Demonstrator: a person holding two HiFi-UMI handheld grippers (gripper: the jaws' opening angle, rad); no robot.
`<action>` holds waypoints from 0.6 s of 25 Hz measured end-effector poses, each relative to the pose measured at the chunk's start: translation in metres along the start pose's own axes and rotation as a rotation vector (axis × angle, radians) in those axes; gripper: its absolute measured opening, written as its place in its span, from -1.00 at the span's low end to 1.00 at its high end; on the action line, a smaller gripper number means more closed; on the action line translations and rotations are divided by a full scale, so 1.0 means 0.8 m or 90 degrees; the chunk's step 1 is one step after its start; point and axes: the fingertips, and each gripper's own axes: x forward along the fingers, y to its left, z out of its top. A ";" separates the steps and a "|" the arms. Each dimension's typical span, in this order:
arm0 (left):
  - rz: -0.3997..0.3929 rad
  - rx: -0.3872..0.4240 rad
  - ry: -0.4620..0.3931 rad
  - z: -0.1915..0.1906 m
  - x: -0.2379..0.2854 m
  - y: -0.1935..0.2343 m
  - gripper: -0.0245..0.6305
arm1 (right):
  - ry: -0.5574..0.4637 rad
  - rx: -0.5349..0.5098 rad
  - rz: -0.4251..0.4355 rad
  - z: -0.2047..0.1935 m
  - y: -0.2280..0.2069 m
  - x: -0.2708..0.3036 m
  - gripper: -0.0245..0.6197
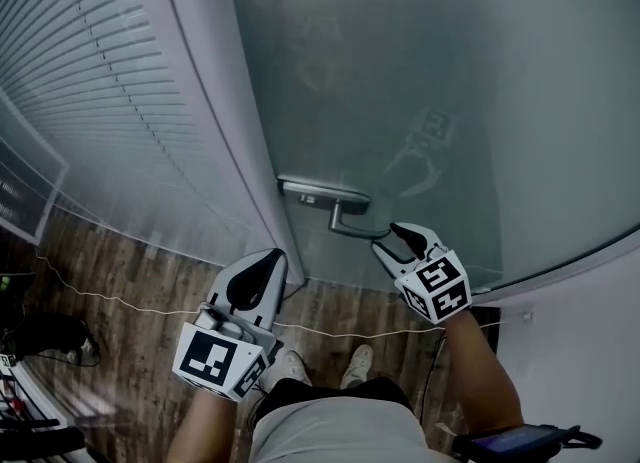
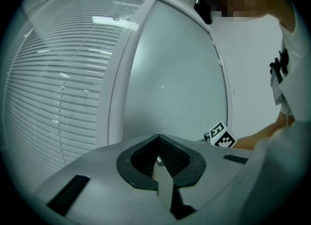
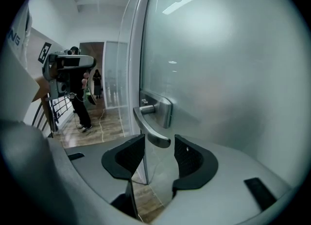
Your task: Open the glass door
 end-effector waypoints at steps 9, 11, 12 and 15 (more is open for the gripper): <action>-0.004 0.004 0.000 0.004 0.004 0.003 -0.93 | -0.003 -0.018 -0.023 0.000 0.001 -0.001 -0.49; -0.005 0.002 0.000 0.004 0.002 0.004 -0.93 | -0.005 -0.016 -0.023 0.000 0.003 0.000 -0.50; -0.005 0.001 0.000 0.003 0.002 0.004 -0.93 | -0.007 -0.016 -0.022 0.000 0.003 0.000 -0.50; -0.006 -0.001 0.000 0.003 0.005 0.002 -0.93 | -0.010 -0.011 -0.024 0.000 0.002 0.001 -0.50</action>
